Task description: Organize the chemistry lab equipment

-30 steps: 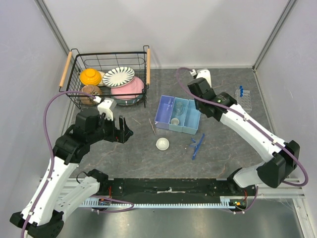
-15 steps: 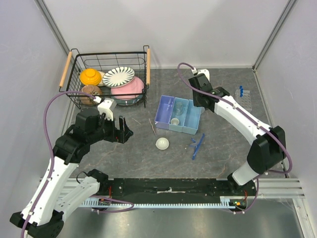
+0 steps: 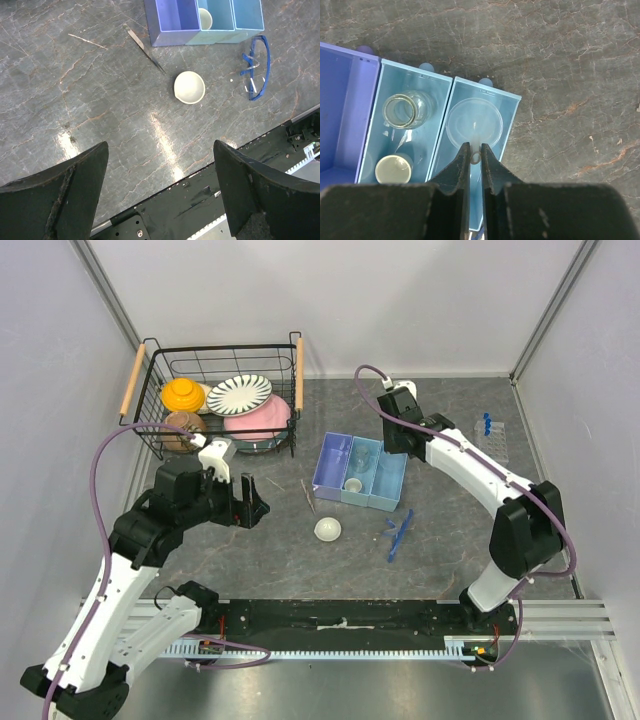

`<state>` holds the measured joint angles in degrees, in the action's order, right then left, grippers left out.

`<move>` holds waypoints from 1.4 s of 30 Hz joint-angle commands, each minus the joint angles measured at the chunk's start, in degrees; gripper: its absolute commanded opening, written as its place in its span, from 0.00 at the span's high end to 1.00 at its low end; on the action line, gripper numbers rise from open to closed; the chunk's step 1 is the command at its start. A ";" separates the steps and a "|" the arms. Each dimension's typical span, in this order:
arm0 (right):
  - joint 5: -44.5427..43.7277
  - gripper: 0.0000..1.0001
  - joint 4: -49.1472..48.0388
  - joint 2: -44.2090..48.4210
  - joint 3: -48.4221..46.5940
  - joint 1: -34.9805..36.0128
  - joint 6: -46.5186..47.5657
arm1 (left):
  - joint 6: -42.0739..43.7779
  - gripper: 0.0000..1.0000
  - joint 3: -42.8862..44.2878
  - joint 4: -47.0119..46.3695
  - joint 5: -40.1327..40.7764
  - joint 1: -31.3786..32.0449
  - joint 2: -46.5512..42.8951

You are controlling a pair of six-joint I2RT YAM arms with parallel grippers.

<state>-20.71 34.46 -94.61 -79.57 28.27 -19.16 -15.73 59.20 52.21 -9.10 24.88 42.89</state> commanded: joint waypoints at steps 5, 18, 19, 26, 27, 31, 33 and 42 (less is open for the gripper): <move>0.58 1.00 -2.29 -1.72 -1.56 -0.50 -0.71 | 1.49 0.08 1.36 -1.14 -0.04 -0.01 0.35; 1.72 1.00 -7.65 -3.30 4.68 -2.95 -0.97 | 1.58 0.08 1.27 -1.14 0.05 0.08 0.61; 1.99 1.00 -7.82 -3.48 4.95 -3.13 -1.23 | 1.58 0.08 1.27 -1.14 0.14 0.08 0.79; 3.48 1.00 -8.88 -4.62 5.92 -3.92 -1.32 | 1.66 0.08 1.27 -1.32 0.05 0.08 1.23; 3.40 1.00 -8.88 -4.79 6.00 -3.93 -1.32 | 1.66 0.08 1.27 -1.32 0.05 0.08 1.14; 3.74 0.94 -9.41 -5.15 6.71 -4.01 -1.58 | 1.66 0.08 1.09 -1.32 0.05 -0.01 1.05; 3.92 0.84 -9.50 -4.80 6.97 -4.01 -1.59 | 1.58 0.08 1.09 -1.32 0.05 0.08 1.14; 5.33 0.54 -8.53 -1.99 5.74 -4.01 -0.62 | 1.22 0.08 0.57 -1.49 -0.30 -0.01 1.14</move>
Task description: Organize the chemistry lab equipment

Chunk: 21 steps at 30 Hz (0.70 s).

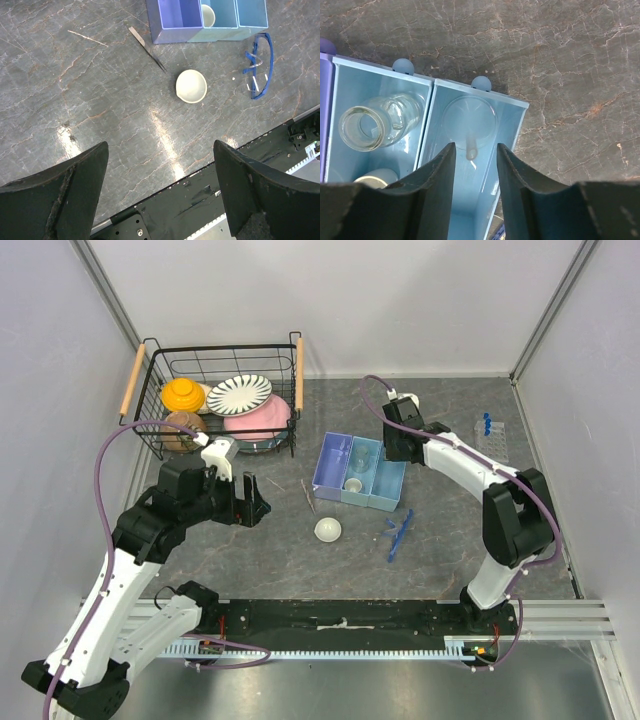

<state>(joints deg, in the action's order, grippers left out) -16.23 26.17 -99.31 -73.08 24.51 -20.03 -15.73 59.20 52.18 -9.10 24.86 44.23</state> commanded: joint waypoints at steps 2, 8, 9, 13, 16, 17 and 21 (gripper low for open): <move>1.55 0.50 1.42 4.29 -2.15 -0.25 0.17 | 1.22 0.08 0.65 -1.47 -0.21 0.01 -0.37; 3.82 0.46 8.62 13.06 -5.23 1.85 0.43 | 1.22 0.08 1.18 -1.29 0.14 0.01 -0.28; 4.79 0.45 9.76 14.04 -5.41 2.38 0.26 | 1.14 0.08 1.09 -1.29 0.23 0.01 -0.28; 10.93 0.44 12.42 19.05 -1.30 6.07 -2.11 | 0.96 0.08 0.83 -1.47 0.31 0.01 -0.37; 16.05 0.44 9.96 23.88 4.33 9.05 -6.15 | 0.35 0.08 0.13 -1.91 0.05 0.01 -1.07; 17.62 0.44 9.34 24.51 5.39 11.15 -8.33 | 0.17 0.08 -0.22 -2.17 -0.04 0.10 -1.25; 22.98 0.44 3.99 26.97 12.85 15.65 -12.21 | -1.06 0.08 -1.37 -2.88 -1.09 0.01 -2.21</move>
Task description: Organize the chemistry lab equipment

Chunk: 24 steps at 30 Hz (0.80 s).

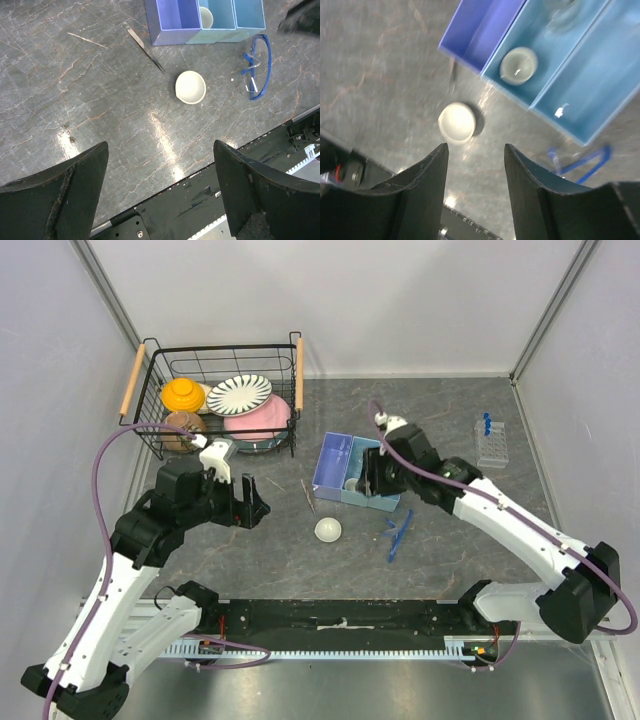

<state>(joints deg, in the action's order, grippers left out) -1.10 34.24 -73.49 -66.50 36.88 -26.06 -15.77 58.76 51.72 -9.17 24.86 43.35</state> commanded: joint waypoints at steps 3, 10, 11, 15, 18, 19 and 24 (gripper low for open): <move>10.94 0.44 -8.92 1.25 11.11 4.51 -8.99 | -1.19 0.08 -1.37 -2.59 -1.46 0.10 -1.61; 10.16 0.44 -19.90 -1.99 20.00 6.36 -13.83 | -1.63 0.08 -1.63 -1.98 -2.08 0.01 -2.66; 10.24 0.44 -20.87 -2.79 20.70 6.53 -14.10 | -1.63 0.08 -1.55 -1.89 -2.08 0.10 -2.75; 10.33 0.45 -26.31 -7.53 23.43 7.15 -15.51 | -1.37 0.08 -1.02 -1.19 -1.91 0.01 -2.75; 8.75 0.45 -29.13 -9.20 24.31 7.85 -16.91 | -1.19 0.08 -1.02 -0.92 -1.91 0.01 -2.75; 8.58 0.45 -29.66 -9.65 24.40 8.03 -17.18 | -1.11 0.08 -1.02 -0.84 -1.99 0.10 -2.66; 7.08 0.45 -31.69 -12.46 24.49 8.38 -17.97 | -0.67 0.08 -1.02 -0.84 -1.99 0.01 -2.31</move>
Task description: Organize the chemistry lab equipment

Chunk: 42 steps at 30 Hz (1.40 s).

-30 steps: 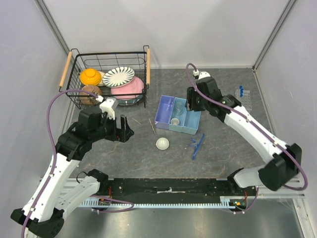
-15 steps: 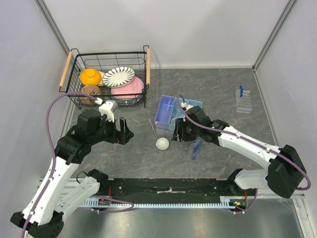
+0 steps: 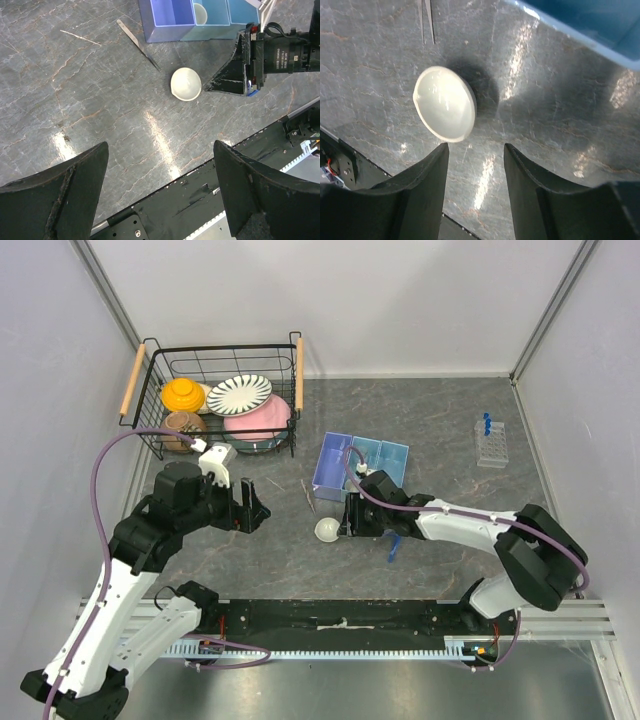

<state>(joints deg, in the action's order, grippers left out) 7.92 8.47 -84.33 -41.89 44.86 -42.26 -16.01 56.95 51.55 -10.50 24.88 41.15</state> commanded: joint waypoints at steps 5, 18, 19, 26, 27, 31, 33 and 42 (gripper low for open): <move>-2.12 0.46 -7.94 -3.82 -0.30 0.58 -2.65 | -0.07 0.08 0.18 -0.75 -1.27 -0.01 0.25; -2.56 0.68 -12.25 -9.26 -0.47 1.02 -4.23 | 0.63 0.08 0.36 -1.36 -1.10 0.08 0.87; -2.56 0.71 -12.34 -9.44 -0.56 1.10 -4.41 | 0.80 0.08 0.36 -1.28 -1.10 -0.01 0.95; -3.44 1.00 -9.01 -8.66 -2.58 1.81 -3.01 | 0.63 0.08 0.18 -1.45 -1.01 0.08 0.78; -3.88 1.00 -8.56 -7.96 -2.84 2.16 -2.57 | 0.72 0.08 0.18 -1.54 -1.01 -0.01 0.78; -4.93 1.00 -0.59 -1.82 -5.30 3.47 -1.42 | 0.72 0.08 0.27 -1.98 -1.10 -0.01 0.87; -6.59 1.00 2.41 1.26 -6.70 3.92 -0.28 | 0.72 0.08 0.36 -1.98 -1.01 -0.01 0.87; -27.14 1.00 27.70 13.32 -16.01 3.48 9.11 | 0.72 0.08 0.88 -2.95 -2.68 0.08 1.39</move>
<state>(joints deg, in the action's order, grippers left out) -6.02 22.33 -72.69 -51.96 48.90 -39.20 -15.97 56.93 50.76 -11.22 24.86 42.50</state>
